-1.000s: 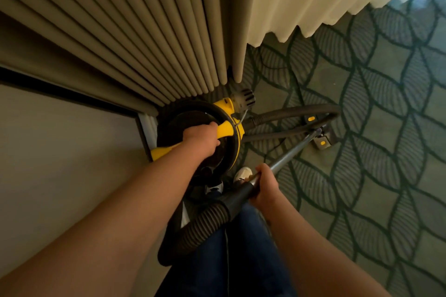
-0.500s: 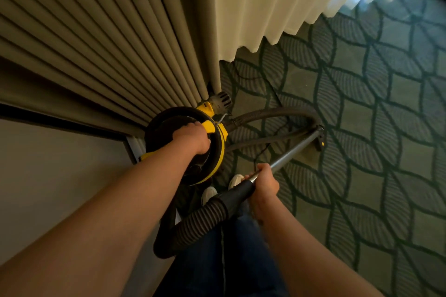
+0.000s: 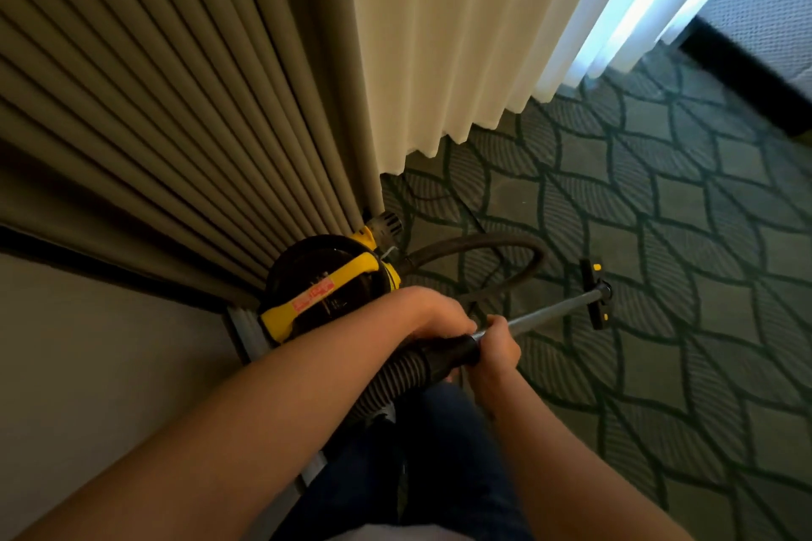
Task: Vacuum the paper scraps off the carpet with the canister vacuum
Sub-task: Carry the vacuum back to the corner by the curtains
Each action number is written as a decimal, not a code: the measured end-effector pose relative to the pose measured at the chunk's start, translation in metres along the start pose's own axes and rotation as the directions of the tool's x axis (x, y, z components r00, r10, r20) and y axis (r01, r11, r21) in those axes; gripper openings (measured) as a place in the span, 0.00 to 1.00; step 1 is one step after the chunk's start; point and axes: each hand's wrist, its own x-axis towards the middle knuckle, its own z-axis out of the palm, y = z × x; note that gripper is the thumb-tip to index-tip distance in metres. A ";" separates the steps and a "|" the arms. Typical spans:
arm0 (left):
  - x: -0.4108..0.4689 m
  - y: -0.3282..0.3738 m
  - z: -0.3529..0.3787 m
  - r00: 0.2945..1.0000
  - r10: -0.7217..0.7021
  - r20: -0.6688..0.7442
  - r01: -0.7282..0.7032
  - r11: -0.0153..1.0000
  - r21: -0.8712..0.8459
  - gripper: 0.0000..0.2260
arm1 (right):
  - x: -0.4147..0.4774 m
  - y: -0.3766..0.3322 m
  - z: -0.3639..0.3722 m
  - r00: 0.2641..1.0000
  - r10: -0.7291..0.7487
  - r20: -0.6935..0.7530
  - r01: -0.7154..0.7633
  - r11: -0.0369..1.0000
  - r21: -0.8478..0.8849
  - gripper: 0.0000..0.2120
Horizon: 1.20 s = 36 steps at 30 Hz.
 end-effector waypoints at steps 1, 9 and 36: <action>0.000 -0.001 0.005 0.999 0.033 -0.040 -0.031 0.998 0.050 0.23 | 0.002 -0.001 0.000 1.000 0.004 -0.003 -0.004 1.000 -0.015 0.11; -0.009 -0.008 0.003 0.989 0.069 -0.128 -0.019 0.934 0.357 0.25 | 0.017 -0.004 -0.003 0.975 0.099 0.200 -0.024 0.938 -0.346 0.28; -0.059 -0.168 0.054 0.856 -0.086 -0.510 0.338 0.839 0.426 0.13 | 0.006 0.085 0.010 0.430 0.471 0.771 0.862 -0.468 -0.194 0.29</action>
